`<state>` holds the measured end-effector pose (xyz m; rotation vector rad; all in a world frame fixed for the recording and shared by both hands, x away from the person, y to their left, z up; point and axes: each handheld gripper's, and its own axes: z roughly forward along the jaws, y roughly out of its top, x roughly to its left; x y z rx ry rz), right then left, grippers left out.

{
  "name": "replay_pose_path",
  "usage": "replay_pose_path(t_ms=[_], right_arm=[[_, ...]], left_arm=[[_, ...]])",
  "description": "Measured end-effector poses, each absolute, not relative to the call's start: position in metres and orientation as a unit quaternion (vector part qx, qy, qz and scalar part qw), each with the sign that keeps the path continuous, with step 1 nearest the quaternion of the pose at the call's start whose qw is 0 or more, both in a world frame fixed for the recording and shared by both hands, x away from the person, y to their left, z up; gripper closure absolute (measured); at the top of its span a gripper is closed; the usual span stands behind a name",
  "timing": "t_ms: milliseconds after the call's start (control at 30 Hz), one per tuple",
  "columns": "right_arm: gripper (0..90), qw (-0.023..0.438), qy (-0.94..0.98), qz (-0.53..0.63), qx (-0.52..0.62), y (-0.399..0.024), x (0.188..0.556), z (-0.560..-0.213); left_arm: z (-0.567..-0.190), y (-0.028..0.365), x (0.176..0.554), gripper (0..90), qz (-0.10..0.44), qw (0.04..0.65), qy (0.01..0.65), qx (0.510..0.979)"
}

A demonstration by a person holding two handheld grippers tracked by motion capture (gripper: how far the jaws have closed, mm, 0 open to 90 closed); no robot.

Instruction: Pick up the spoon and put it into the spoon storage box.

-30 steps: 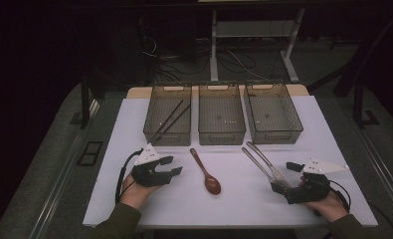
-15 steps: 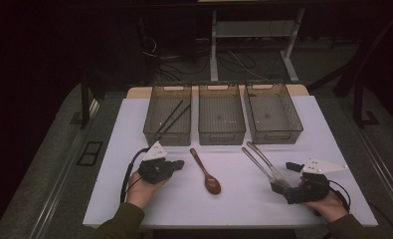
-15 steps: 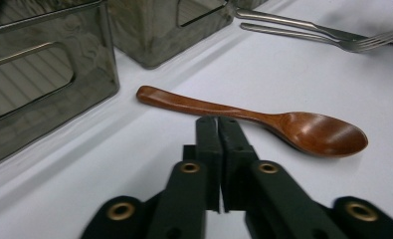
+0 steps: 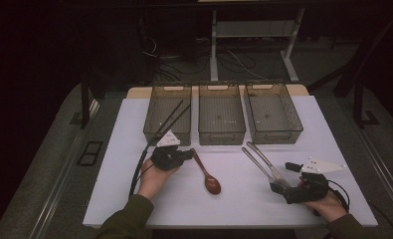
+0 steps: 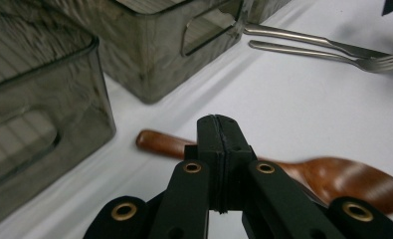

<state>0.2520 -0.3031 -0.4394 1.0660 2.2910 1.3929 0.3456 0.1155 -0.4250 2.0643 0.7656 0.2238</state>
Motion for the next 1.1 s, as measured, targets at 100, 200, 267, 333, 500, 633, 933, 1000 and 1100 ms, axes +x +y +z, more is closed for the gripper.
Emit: replay_pose_path(t_ms=[100, 200, 267, 333, 500, 633, 933, 1000, 1100], right_arm=[[2.1, 0.128, 0.787, 0.479, 0.368, -0.303, 0.252, -0.439], [2.1, 0.128, 0.787, 0.479, 0.367, -0.303, 0.252, -0.439], [2.1, 0.127, 0.788, 0.478, 0.366, -0.304, 0.252, -0.439], [2.1, 0.128, 0.788, 0.478, 0.367, -0.303, 0.252, -0.439], [2.1, 0.128, 0.788, 0.478, 0.366, -0.303, 0.252, -0.440], [2.1, 0.129, 0.787, 0.478, 0.367, -0.304, 0.252, -0.440], [2.1, 0.129, 0.787, 0.479, 0.367, -0.305, 0.253, -0.440], [2.1, 0.128, 0.787, 0.479, 0.367, -0.304, 0.252, -0.440], [2.1, 0.128, 0.787, 0.480, 0.367, -0.305, 0.252, -0.440]], left_arm=[[-0.428, 0.109, 0.354, 89.1, 0.096, 0.435, 0.314, 0.839], [-0.431, 0.105, 0.361, 89.1, 0.097, 0.429, 0.318, 0.840], [-0.433, 0.103, 0.366, 89.1, 0.101, 0.421, 0.316, 0.844], [-0.435, 0.100, 0.370, 89.1, 0.102, 0.413, 0.318, 0.847], [-0.441, 0.092, 0.379, 89.1, 0.108, 0.396, 0.320, 0.854], [-0.444, 0.086, 0.383, 89.1, 0.116, 0.385, 0.316, 0.859], [-0.448, 0.087, 0.386, 89.1, 0.121, 0.367, 0.320, 0.865], [-0.448, 0.087, 0.386, 89.2, 0.121, 0.367, 0.321, 0.865], [-0.448, 0.088, 0.385, 89.1, 0.118, 0.363, 0.324, 0.866]])
